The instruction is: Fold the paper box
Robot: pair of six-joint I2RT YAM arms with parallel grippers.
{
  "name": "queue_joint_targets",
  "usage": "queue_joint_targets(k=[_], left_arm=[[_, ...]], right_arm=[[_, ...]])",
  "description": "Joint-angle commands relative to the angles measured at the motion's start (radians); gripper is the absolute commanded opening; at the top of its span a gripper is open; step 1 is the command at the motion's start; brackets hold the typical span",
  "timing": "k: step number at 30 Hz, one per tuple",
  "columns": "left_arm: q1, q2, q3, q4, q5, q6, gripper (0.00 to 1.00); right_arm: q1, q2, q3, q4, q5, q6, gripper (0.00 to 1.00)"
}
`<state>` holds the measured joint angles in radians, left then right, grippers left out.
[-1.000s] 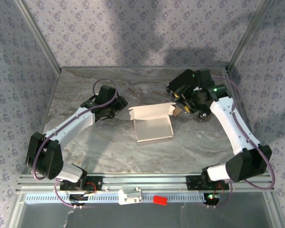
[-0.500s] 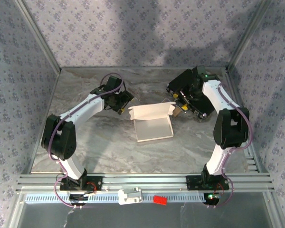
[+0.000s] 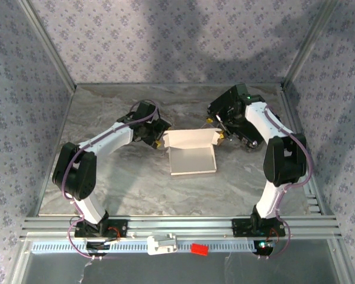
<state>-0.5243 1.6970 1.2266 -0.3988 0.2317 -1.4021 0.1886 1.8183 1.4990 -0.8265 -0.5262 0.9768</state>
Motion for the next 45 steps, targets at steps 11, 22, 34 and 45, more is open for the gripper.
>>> queue_joint_targets(k=[11, 22, 34, 45], left_arm=[[0.018, -0.136, 0.039, -0.175, -0.181, 0.177, 0.71], [0.021, -0.362, -0.145, -0.084, -0.1, 0.972, 0.47], [0.028, -0.148, 0.051, -0.13, 0.09, 1.384, 0.59], [0.008, -0.085, 0.103, -0.185, 0.146, 1.437, 0.56]], right_arm=[[-0.053, -0.139, -0.059, -0.071, 0.171, -0.126, 0.65], [0.038, -0.593, -0.403, 0.117, 0.366, -0.822, 0.47], [0.109, -0.342, -0.234, -0.002, 0.426, -1.172, 0.63], [0.117, -0.198, -0.08, -0.075, 0.35, -1.183, 0.47]])
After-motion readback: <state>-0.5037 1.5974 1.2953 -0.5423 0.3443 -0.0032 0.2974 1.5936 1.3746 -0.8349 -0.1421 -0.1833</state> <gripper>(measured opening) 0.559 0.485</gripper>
